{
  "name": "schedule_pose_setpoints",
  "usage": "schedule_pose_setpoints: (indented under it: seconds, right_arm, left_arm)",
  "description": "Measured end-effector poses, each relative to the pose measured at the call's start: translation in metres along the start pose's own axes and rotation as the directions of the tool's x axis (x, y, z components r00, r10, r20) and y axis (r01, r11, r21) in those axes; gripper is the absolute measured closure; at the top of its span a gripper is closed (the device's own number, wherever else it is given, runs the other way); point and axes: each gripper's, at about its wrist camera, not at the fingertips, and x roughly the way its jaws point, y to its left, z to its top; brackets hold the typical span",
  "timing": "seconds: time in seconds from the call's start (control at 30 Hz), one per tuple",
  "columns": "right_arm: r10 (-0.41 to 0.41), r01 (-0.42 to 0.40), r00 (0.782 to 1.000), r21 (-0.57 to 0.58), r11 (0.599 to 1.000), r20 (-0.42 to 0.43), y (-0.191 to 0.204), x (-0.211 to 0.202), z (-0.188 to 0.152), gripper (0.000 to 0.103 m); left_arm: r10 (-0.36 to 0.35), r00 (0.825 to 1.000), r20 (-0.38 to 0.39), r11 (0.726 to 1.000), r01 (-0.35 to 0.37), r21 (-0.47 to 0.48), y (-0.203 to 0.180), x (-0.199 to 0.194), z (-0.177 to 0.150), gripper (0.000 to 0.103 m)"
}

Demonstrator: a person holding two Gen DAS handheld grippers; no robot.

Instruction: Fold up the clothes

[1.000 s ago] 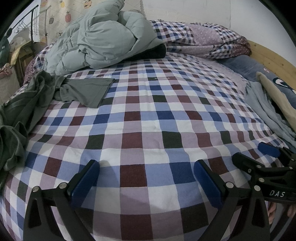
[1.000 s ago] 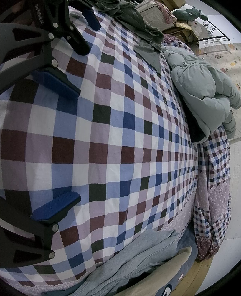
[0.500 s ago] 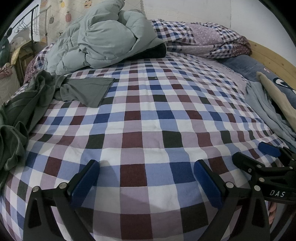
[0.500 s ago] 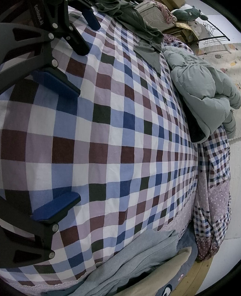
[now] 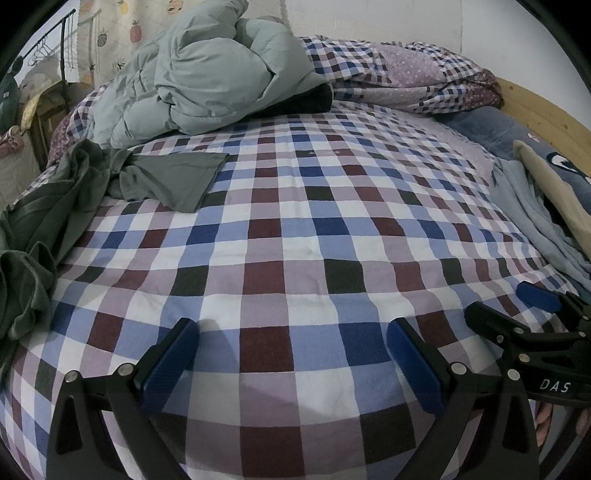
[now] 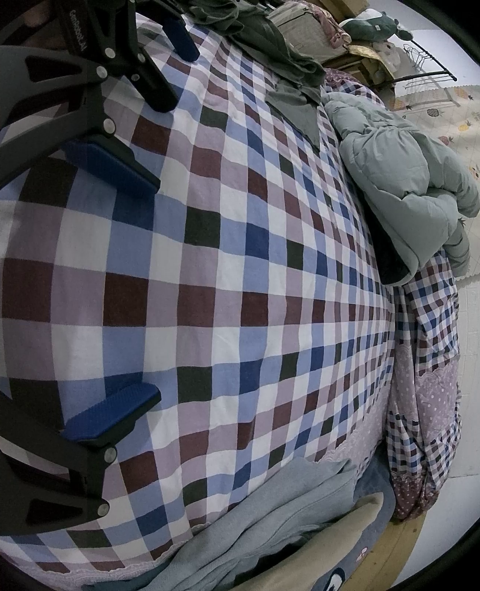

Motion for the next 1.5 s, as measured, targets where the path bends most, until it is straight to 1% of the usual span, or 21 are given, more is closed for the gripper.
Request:
schedule_pose_setpoints:
  seconds: [0.23,0.47,0.63,1.03,1.3,1.5]
  right_arm:
    - [-0.005,0.005,1.0,-0.001,1.0,-0.006,0.002,0.001,0.0,0.0]
    - [0.0,0.0,1.0,0.003,1.0,-0.007,0.0,0.001,0.0,0.0]
    - [-0.004,0.004,1.0,0.001,1.0,-0.003,0.001,0.0,0.001,0.0]
    - [-0.022,0.022,1.0,-0.006,1.0,0.013,0.007,-0.003,0.004,0.0]
    - [-0.015,0.018,0.999,-0.069,0.997,0.048,0.024,-0.011,0.004,0.0]
    - [-0.007,0.012,0.999,-0.094,0.995,0.052,0.039,-0.014,0.007,0.0]
  left_arm:
    - [-0.003,1.0,0.017,1.0,0.003,0.001,0.0,-0.003,-0.001,0.0]
    - [-0.037,0.998,0.05,0.999,0.038,-0.012,0.007,-0.013,0.0,0.0]
    - [-0.047,0.996,0.077,0.999,0.049,-0.019,0.013,-0.023,0.0,0.0]
    - [-0.027,0.992,0.124,0.999,0.024,0.029,0.02,-0.042,0.001,0.0]
    - [-0.005,0.986,0.167,1.0,0.006,-0.003,0.046,-0.059,0.003,0.0]
    - [0.021,0.983,0.18,0.999,-0.016,-0.031,0.069,-0.068,0.004,0.0]
